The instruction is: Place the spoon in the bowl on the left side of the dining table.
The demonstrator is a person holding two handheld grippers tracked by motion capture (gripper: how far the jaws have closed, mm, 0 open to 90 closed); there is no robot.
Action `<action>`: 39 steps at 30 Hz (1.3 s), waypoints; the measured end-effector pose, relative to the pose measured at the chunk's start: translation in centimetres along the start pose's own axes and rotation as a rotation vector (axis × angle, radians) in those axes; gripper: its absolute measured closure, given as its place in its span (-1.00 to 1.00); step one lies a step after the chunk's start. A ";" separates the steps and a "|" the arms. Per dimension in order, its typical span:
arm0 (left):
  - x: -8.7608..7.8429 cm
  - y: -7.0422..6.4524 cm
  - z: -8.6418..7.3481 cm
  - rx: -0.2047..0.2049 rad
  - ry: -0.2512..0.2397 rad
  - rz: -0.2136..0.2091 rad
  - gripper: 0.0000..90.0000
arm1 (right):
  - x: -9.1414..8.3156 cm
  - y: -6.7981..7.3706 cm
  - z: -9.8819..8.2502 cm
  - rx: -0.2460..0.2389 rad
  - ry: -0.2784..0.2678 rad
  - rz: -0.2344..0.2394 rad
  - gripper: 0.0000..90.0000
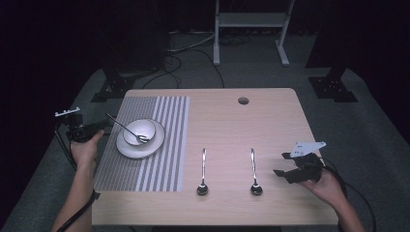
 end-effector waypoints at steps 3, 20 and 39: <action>-0.3 0.1 -0.4 0.002 0.005 -0.005 0.60 | 0.0 0.0 -0.1 0.003 -0.002 -0.001 -0.41; -1.5 -0.1 -2.6 0.057 0.027 -0.010 0.35 | 0.0 -0.1 -0.4 0.014 -0.004 -0.003 -0.43; -1.8 -2.0 -3.5 0.152 0.052 -0.022 0.07 | 0.2 -0.2 -0.5 0.024 -0.005 -0.001 -0.43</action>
Point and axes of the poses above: each handheld gripper's, and its own axes: x roughly forward along the jaws, z roughly out of its top, y roughly to its left, the point moved 8 cm from there along x, roughly forward along the jaws, and after that the axes turned 7 degrees about z, right-handed, at the moved point
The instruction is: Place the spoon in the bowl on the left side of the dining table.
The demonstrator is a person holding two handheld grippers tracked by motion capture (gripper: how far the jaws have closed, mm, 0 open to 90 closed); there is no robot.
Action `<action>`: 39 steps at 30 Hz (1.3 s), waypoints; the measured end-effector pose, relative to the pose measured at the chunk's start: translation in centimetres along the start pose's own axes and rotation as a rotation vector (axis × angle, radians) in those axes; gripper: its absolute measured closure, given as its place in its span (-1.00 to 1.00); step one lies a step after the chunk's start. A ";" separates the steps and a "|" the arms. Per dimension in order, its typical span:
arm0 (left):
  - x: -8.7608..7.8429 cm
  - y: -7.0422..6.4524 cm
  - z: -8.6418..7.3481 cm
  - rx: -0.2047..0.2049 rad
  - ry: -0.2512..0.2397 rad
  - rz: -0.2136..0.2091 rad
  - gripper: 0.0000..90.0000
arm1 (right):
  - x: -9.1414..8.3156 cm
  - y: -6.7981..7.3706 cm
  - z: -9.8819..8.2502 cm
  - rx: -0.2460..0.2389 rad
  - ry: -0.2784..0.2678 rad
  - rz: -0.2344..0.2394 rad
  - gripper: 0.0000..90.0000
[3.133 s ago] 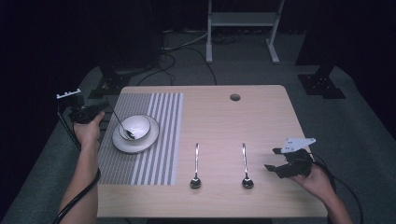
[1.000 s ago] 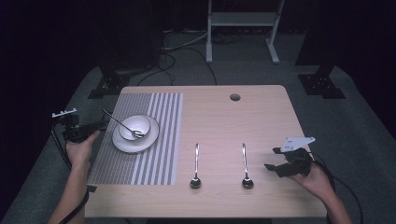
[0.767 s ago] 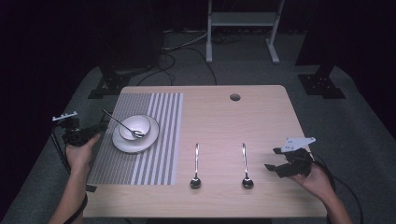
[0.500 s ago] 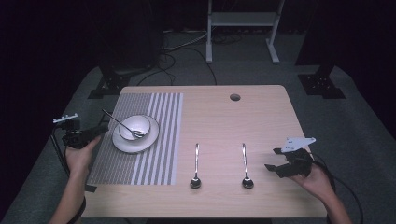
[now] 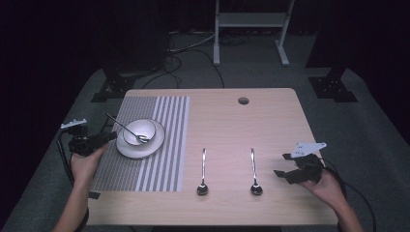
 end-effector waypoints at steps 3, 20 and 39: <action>0.0 -0.8 -0.2 0.022 0.011 -0.013 0.04 | 0.0 -0.1 -0.1 0.002 0.001 -0.001 -0.43; 0.3 -4.2 -0.7 0.107 0.039 -0.066 -0.18 | -0.4 -0.2 -0.4 0.012 -0.006 -0.005 -0.43; 0.8 -7.5 -1.3 0.188 0.062 -0.104 -0.38 | -0.7 -0.3 -0.6 0.023 -0.012 -0.009 -0.45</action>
Point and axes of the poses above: each handheld gripper's, and its own axes: x roughly forward along the jaws, z roughly out of its top, y roughly to its left, the point moved 8 cm from there along x, roughly forward along the jaws, and after that the axes turned 7 degrees about z, right-handed, at the moved point
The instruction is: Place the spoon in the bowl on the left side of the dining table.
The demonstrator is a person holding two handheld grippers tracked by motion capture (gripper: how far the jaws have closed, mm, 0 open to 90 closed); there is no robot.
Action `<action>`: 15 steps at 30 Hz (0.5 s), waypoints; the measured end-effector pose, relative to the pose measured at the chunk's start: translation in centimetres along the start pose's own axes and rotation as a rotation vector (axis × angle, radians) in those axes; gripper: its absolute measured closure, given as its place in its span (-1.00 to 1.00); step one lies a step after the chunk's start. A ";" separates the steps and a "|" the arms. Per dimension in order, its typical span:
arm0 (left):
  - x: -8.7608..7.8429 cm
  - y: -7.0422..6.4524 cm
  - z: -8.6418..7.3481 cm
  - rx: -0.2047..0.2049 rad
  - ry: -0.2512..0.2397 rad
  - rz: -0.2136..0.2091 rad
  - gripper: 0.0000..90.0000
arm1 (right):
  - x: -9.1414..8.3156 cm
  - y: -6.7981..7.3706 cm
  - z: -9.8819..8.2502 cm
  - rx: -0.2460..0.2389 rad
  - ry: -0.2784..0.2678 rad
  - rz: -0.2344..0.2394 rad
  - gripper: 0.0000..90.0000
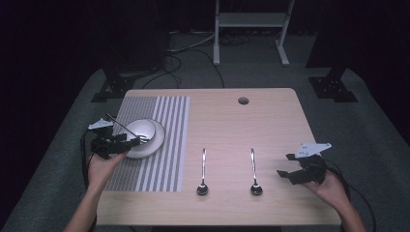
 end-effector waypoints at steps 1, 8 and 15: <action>0.0 -0.2 0.0 0.009 0.001 -0.004 -0.38 | 0.0 0.0 0.0 0.001 -0.001 0.000 -0.45; 0.5 -2.8 0.0 0.027 0.007 -0.083 -0.49 | 0.2 0.1 0.0 -0.003 -0.002 0.000 -0.45; 0.8 -4.9 -0.4 0.062 0.017 -0.114 -0.56 | 0.2 0.3 0.0 0.000 -0.011 0.004 -0.46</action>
Point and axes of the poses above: each handheld gripper's, and its own axes: x roughly forward along the jaws, z roughly out of its top, y roughly to its left, the point moved 8 cm from there along x, roughly forward along the jaws, and after that the axes turned 7 degrees about z, right-handed, at the moved point
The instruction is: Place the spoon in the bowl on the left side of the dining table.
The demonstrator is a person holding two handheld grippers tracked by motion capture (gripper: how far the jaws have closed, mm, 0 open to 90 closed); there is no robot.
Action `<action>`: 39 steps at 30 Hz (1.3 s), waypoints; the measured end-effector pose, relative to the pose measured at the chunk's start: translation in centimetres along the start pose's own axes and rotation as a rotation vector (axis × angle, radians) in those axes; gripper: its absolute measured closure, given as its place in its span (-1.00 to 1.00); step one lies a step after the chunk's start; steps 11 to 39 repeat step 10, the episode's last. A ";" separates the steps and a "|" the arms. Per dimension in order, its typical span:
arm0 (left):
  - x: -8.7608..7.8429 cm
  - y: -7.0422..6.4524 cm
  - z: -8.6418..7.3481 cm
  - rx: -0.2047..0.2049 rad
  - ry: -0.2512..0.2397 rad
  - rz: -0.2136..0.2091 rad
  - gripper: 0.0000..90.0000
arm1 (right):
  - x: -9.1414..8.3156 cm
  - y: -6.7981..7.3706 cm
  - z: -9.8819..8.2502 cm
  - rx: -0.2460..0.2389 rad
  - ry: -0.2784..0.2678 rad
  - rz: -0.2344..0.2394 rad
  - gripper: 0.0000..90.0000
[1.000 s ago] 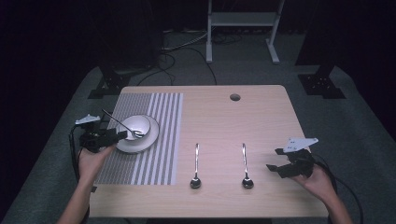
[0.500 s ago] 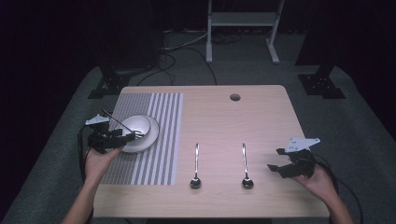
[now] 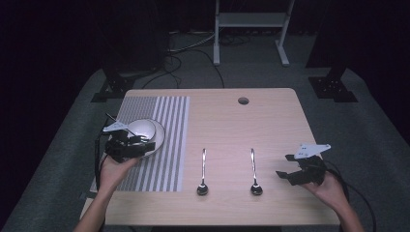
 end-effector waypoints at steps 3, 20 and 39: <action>0.2 -0.9 -0.4 0.010 0.010 -0.021 -0.57 | 0.1 0.1 -0.1 0.001 0.002 0.000 -0.46; 0.8 -2.7 -1.7 0.011 0.025 -0.074 -0.57 | 0.2 0.1 -0.3 0.007 -0.003 0.003 -0.47; 0.8 -2.7 -1.7 0.011 0.025 -0.074 -0.57 | 0.2 0.1 -0.3 0.007 -0.003 0.003 -0.47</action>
Point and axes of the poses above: each handheld gripper's, and its own axes: x roughly forward along the jaws, z roughly out of its top, y roughly to its left, the point moved 8 cm from there along x, roughly forward along the jaws, and after that the axes turned 7 degrees about z, right-handed, at the moved point
